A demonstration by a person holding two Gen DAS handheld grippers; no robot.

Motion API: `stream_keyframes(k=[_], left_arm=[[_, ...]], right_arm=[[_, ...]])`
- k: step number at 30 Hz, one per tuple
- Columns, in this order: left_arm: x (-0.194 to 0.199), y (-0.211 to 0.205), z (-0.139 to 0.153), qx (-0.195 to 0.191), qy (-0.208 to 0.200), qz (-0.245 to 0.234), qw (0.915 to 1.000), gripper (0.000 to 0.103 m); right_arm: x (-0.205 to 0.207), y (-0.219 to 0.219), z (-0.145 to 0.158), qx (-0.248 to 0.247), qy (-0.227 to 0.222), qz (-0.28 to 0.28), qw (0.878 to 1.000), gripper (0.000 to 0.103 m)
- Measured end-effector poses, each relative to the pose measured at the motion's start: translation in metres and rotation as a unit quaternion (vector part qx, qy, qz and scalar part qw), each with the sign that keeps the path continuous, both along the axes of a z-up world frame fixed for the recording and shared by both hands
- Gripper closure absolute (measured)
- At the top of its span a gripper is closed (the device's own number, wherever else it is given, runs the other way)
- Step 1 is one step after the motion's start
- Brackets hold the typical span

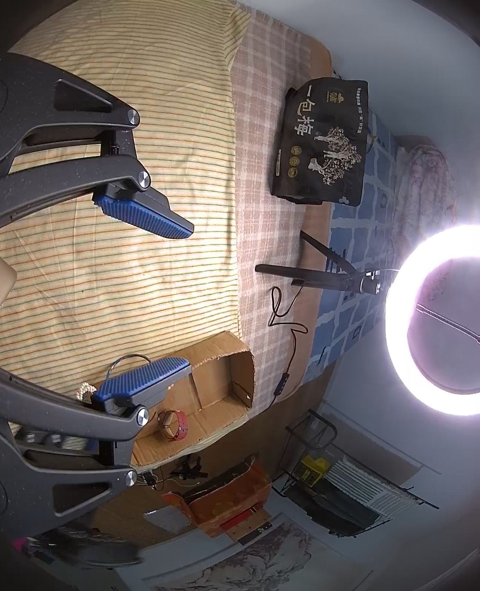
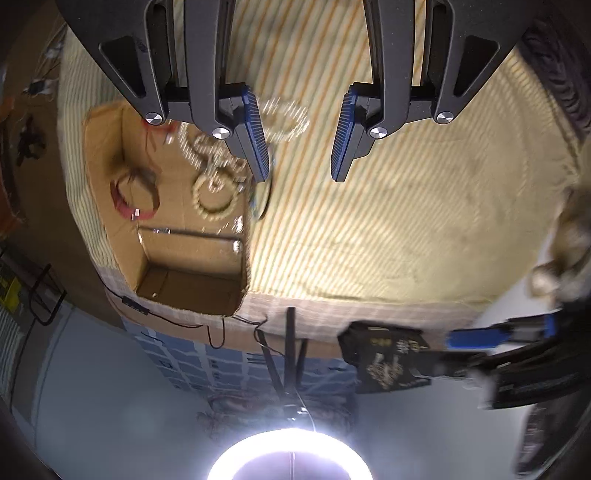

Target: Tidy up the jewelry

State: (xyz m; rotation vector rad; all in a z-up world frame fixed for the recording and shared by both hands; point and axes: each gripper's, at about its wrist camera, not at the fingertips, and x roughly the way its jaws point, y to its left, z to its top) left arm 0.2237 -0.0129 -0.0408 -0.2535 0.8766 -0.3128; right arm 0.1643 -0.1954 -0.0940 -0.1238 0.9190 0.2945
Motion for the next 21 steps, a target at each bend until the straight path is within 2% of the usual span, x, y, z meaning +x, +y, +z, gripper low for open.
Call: stream_keyframes(k=[6,10,14,21], left_arm=[[0.004,-0.004,-0.013,-0.007,0.018,-0.02,0.9996,0.034],[0.004,-0.017,-0.027,0.008,0.036,-0.036,0.9986,0.034],[0.0,-0.023,-0.025,0.003,0.032,-0.044,0.9985,0.034],[-0.004,-0.024,-0.014,-0.012,0.023,-0.052,0.9983,0.034]], right_arm=[[-0.04,-0.004,-0.024,0.041,0.034,-0.019,0.998,0.07],[-0.054,-0.003,-0.03,0.032,0.03,-0.026,0.999,0.07],[-0.05,-0.007,-0.051,0.041,0.033,-0.045,0.998,0.07],[-0.028,-0.008,-0.074,0.032,-0.011,-0.075,0.997,0.07]])
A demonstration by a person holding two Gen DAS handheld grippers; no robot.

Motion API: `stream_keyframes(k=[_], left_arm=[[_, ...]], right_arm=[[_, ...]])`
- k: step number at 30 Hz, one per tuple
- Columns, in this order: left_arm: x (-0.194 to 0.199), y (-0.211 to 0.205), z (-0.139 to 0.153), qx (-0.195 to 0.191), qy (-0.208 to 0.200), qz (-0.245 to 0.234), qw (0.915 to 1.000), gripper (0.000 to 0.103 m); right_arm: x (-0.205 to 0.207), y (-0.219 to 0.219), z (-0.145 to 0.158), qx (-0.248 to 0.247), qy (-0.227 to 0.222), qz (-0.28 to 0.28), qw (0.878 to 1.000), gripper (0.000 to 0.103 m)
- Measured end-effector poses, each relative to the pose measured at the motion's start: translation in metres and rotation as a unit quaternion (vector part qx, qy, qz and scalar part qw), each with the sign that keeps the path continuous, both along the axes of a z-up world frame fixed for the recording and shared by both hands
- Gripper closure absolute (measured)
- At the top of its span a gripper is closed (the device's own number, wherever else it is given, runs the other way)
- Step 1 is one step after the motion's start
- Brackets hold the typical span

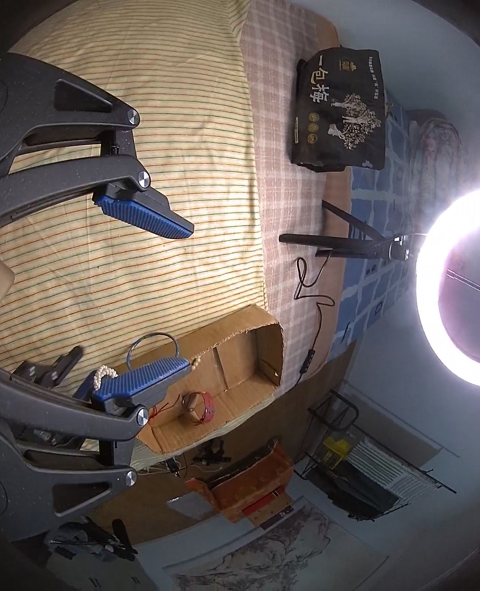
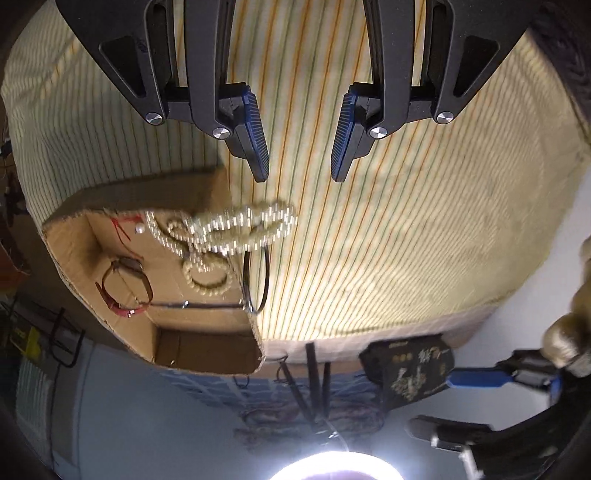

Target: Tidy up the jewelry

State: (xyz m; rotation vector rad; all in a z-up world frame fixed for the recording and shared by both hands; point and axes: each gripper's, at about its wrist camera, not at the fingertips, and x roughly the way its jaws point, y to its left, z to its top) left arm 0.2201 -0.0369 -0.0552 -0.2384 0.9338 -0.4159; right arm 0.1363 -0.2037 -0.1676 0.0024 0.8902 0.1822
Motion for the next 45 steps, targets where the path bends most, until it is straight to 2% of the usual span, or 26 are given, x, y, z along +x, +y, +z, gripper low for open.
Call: stream_keyframes(k=[5,7,12,19,24,27,31,33,35,37,40,45], left_arm=[[0.001,0.005,0.001,-0.007,0.002,-0.001,1.0,0.034],[0.001,0.009,0.002,-0.011,0.001,-0.001,0.9999,0.034],[0.003,0.016,0.003,-0.02,0.003,0.006,0.9998,0.034],[0.002,0.012,0.005,-0.026,0.003,0.0,0.9997,0.034],[-0.003,0.008,0.007,-0.02,0.0,-0.006,0.9998,0.034],[-0.004,0.007,0.007,-0.019,-0.001,-0.007,0.9998,0.034],[-0.003,0.008,0.007,-0.022,0.001,-0.003,0.9998,0.034],[-0.002,0.009,0.007,-0.025,0.002,-0.001,0.9997,0.034],[-0.002,0.008,0.008,-0.026,0.002,-0.001,0.9996,0.034],[-0.002,0.008,0.009,-0.027,0.001,-0.003,0.9996,0.034],[-0.005,0.007,0.01,-0.027,0.0,-0.006,0.9996,0.034],[-0.004,0.012,0.011,-0.033,-0.001,-0.003,0.9995,0.034]], right_arm=[[0.019,0.001,-0.004,-0.004,-0.013,-0.021,1.0,0.07],[0.018,0.0,-0.004,0.004,-0.01,-0.017,1.0,0.08],[0.013,-0.001,-0.002,-0.008,-0.008,0.01,1.0,0.092],[0.007,-0.006,0.024,0.006,-0.042,0.009,0.999,0.092],[0.016,-0.02,0.037,0.006,-0.062,-0.023,0.998,0.092],[0.022,-0.037,0.043,0.022,-0.065,-0.05,0.996,0.092],[0.017,-0.042,0.047,0.054,-0.065,-0.042,0.996,0.092],[0.011,-0.034,0.043,0.064,-0.054,-0.018,0.996,0.092],[0.013,-0.024,0.031,0.077,-0.022,0.004,0.997,0.091],[0.017,-0.014,0.02,0.069,-0.003,0.01,0.998,0.091],[0.024,-0.006,0.004,0.044,0.013,-0.009,0.999,0.091],[0.034,-0.012,-0.007,0.05,0.028,-0.07,0.996,0.091]])
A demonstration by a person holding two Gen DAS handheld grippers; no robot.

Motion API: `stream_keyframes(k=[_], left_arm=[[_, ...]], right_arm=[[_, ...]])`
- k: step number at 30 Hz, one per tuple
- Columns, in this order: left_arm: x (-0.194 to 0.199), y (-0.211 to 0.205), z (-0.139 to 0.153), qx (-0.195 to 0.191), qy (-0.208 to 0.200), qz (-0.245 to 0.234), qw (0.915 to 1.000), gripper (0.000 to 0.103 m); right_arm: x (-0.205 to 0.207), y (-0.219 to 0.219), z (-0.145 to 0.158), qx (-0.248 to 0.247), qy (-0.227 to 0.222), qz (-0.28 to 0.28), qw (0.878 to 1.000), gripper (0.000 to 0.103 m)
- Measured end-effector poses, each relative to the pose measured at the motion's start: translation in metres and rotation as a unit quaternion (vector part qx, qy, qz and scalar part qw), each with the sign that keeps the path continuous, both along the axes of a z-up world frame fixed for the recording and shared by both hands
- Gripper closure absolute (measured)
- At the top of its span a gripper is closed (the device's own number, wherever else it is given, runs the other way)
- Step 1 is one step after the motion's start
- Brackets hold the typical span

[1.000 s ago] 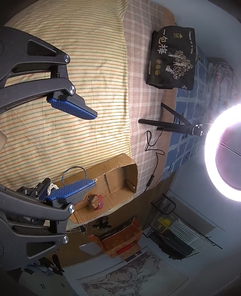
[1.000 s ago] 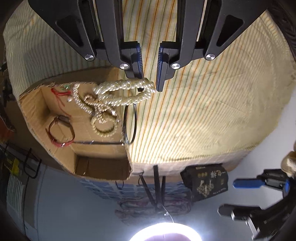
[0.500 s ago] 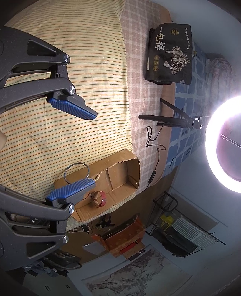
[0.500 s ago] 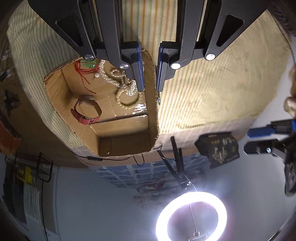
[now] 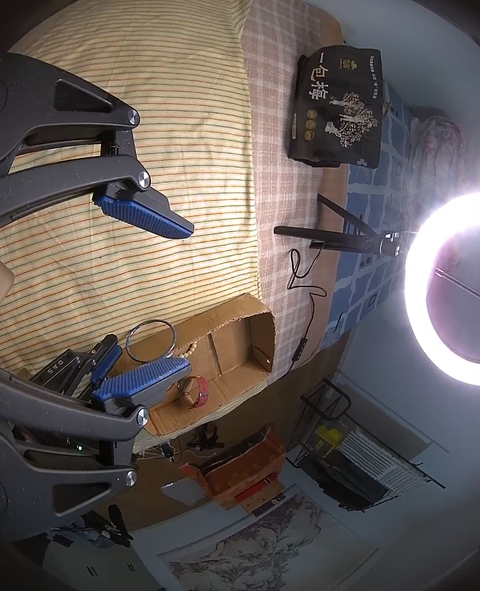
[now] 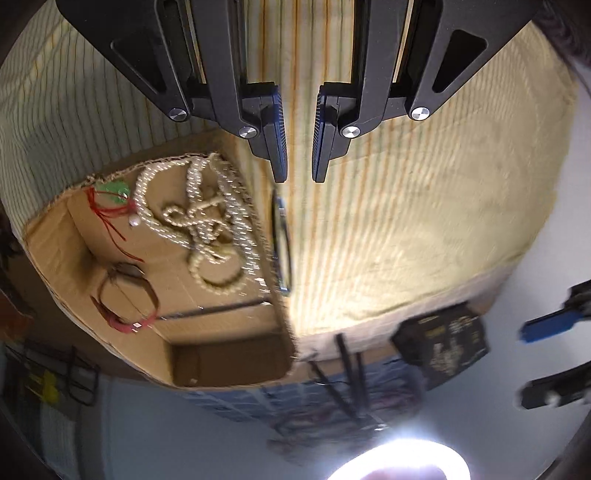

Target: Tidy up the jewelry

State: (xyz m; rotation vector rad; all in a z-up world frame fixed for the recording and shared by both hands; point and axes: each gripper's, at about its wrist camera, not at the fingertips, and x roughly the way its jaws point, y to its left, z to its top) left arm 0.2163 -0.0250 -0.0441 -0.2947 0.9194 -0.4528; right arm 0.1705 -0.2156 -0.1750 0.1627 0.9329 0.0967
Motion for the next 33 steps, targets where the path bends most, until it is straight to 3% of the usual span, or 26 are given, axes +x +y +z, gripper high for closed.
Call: stream_keyframes(k=[3,15,17,19,33], left_arm=[[0.001,0.003,0.0,-0.006,0.002,0.003,1.0,0.034],[0.0,0.004,0.0,-0.006,0.002,0.0,1.0,0.034],[-0.001,0.005,0.0,-0.004,0.002,0.0,1.0,0.034],[-0.001,0.006,-0.001,-0.002,0.002,0.0,1.0,0.034],[-0.009,0.01,0.006,0.006,-0.008,0.002,0.9999,0.034]], right_arm=[[0.001,0.0,-0.003,-0.005,0.001,-0.028,1.0,0.085],[0.009,0.004,-0.005,-0.005,-0.035,-0.083,0.996,0.085],[0.008,0.004,-0.005,-0.008,-0.043,-0.09,0.995,0.095],[0.007,0.005,-0.002,-0.016,-0.054,-0.089,0.994,0.101],[-0.011,0.009,0.041,-0.033,-0.097,-0.034,0.994,0.101]])
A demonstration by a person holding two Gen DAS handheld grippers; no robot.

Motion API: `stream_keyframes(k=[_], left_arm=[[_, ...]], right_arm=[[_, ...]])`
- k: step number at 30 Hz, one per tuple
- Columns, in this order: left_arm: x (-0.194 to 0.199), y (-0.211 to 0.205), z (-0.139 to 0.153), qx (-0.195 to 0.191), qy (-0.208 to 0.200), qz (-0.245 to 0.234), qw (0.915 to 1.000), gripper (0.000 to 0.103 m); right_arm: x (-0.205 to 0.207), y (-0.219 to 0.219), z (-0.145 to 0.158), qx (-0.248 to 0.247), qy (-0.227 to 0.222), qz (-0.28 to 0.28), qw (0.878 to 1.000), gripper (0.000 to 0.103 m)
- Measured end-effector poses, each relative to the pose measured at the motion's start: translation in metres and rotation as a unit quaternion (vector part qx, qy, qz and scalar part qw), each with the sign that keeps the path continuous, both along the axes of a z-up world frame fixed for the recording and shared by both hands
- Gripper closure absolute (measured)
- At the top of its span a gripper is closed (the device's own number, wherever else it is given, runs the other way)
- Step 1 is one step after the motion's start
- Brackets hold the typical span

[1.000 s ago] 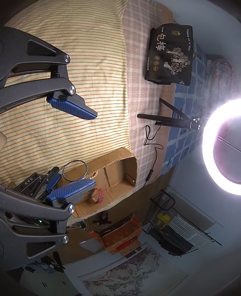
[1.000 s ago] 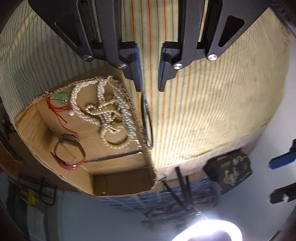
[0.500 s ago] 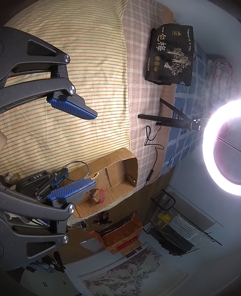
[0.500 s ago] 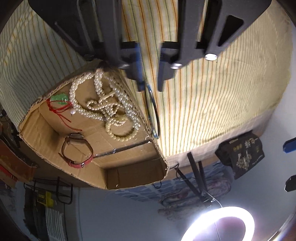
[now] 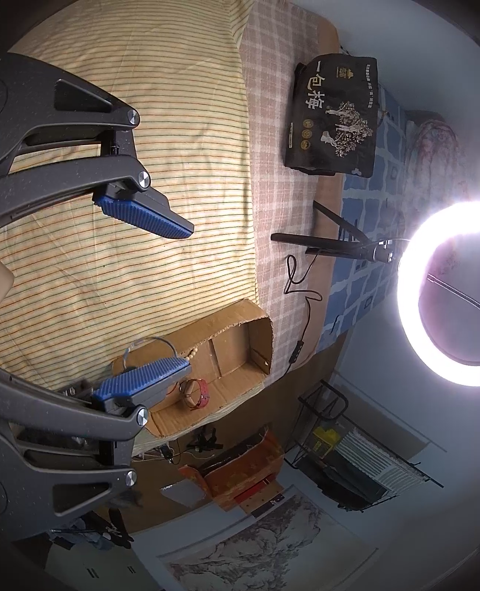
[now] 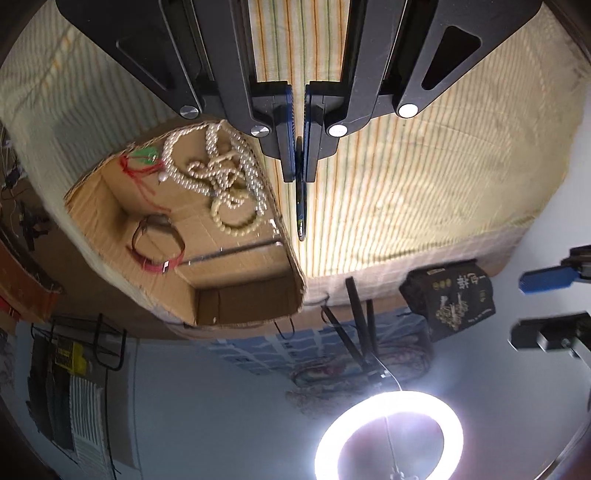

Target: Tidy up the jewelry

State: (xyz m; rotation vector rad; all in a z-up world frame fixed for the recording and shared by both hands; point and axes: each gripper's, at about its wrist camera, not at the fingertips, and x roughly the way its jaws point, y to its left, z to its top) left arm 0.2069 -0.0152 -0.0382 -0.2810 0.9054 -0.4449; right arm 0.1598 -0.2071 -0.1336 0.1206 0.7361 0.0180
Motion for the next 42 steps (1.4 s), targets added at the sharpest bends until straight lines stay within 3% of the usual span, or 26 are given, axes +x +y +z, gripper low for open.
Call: stream_keyframes(k=[12,23,29,42], left_arm=[[-0.016,-0.005,-0.006,0.056,-0.015,-0.008,0.9983,0.034],[-0.03,-0.019,0.0,0.088,-0.039,-0.018,0.9952,0.034],[-0.04,-0.027,0.008,0.097,-0.058,-0.023,0.9933,0.034],[-0.064,-0.048,0.027,0.1,-0.103,-0.029,0.9893,0.034]], right_arm=[[0.018,-0.018,0.06,-0.023,-0.05,0.014,0.998,0.101],[0.073,-0.052,0.064,-0.048,-0.027,-0.013,0.998,0.1],[0.069,-0.052,0.068,-0.043,-0.024,-0.006,0.999,0.096],[0.036,-0.059,0.084,-0.033,-0.019,-0.004,0.999,0.095]])
